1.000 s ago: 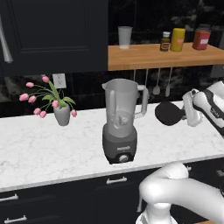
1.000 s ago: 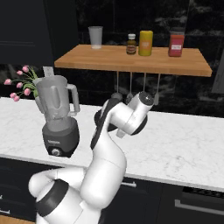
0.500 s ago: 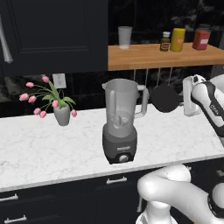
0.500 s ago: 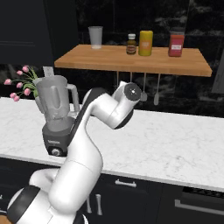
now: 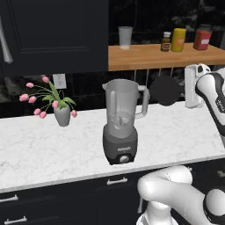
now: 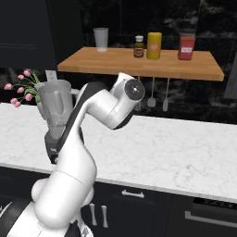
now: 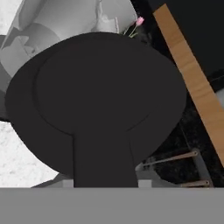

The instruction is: Close the lid blender by securely placing the lid on top.

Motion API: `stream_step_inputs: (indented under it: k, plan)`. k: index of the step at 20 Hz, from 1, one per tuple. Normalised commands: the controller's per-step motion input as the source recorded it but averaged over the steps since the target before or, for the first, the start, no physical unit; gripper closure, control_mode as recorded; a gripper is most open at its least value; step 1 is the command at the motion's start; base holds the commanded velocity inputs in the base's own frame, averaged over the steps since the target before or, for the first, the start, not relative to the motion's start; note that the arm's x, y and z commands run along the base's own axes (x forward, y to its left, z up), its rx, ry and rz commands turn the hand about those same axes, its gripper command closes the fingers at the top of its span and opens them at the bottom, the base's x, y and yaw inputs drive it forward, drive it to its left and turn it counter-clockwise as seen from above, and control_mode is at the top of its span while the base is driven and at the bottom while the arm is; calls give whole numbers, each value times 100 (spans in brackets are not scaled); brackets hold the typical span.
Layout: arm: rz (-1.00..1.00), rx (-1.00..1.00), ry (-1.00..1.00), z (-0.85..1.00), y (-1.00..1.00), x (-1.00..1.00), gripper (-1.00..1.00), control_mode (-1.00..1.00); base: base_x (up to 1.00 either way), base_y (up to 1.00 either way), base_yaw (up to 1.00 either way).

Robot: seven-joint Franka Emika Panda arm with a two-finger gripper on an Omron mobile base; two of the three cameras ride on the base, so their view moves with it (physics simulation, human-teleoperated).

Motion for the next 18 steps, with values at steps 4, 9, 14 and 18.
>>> stream_step_inputs:
  k: [4,9,14,18]
  plan:
    - [8,0,0,71,57,0,100,-100,0,0,0]
    - [12,0,-3,53,27,0,100,-100,0,0,0]
    - [9,0,-14,19,0,-6,100,-100,0,0,0]
    - [5,0,-13,37,3,-26,100,-100,0,0,0]
